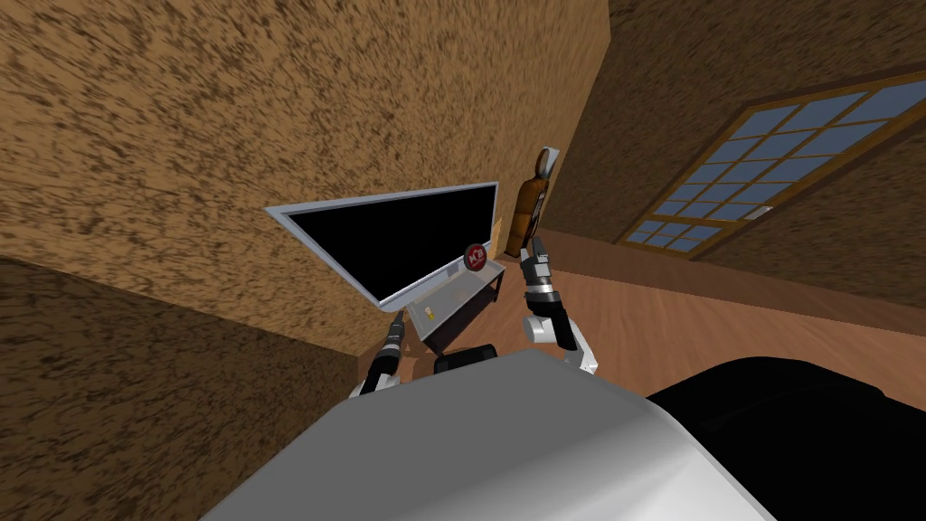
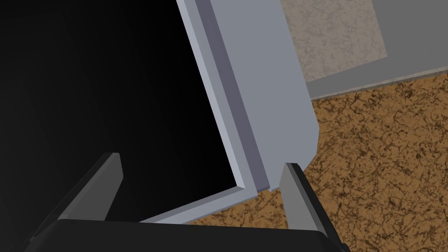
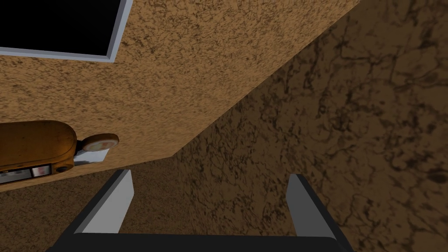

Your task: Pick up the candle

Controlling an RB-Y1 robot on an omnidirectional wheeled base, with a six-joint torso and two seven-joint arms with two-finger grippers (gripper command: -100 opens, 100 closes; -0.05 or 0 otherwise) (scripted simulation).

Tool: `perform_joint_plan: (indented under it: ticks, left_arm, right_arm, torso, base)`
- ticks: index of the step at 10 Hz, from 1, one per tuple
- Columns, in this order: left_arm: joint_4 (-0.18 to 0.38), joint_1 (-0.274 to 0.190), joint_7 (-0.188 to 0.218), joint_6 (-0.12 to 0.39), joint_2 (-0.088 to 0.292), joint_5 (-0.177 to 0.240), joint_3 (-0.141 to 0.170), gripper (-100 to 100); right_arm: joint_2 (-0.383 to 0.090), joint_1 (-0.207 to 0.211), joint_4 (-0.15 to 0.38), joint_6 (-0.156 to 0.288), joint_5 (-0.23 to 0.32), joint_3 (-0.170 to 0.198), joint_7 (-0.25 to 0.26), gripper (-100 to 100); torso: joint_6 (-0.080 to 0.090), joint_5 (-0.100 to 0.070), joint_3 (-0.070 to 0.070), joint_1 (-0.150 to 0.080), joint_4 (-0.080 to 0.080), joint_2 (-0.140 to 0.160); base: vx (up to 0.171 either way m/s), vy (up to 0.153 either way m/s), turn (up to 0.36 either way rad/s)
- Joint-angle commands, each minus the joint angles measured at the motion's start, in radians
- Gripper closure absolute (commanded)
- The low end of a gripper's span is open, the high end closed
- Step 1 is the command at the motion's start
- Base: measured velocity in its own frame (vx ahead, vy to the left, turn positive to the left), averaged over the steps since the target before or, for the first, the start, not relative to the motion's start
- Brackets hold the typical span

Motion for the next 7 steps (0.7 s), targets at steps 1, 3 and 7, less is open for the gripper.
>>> perform_joint_plan:
  ticks: [1, 3, 7]
  left_arm:
    - [-0.003, 0.002, 0.0, 0.002, 0.0, 0.0, -0.001, -100]
    - [-0.003, 0.002, 0.0, 0.002, 0.0, 0.0, -0.001, -100]
    - [-0.003, 0.002, 0.0, 0.002, 0.0, 0.0, -0.001, -100]
  right_arm:
    - [0.0, 0.0, 0.0, 0.0, 0.0, 0.0, 0.0, 0]
    - [0.0, 0.0, 0.0, 0.0, 0.0, 0.0, 0.0, 0]
    - [0.0, 0.0, 0.0, 0.0, 0.0, 0.0, 0.0, 0]
  torso:
    - [0.0, 0.0, 0.0, 0.0, 0.0, 0.0]
    - [0.0, 0.0, 0.001, 0.002, 0.0, 0.002]
    - [0.0, 0.0, 0.001, 0.001, 0.0, 0.001]
  base:
    - [-0.005, 0.007, -0.019]
    - [-0.008, 0.011, -0.032]
    - [0.002, -0.003, 0.009]
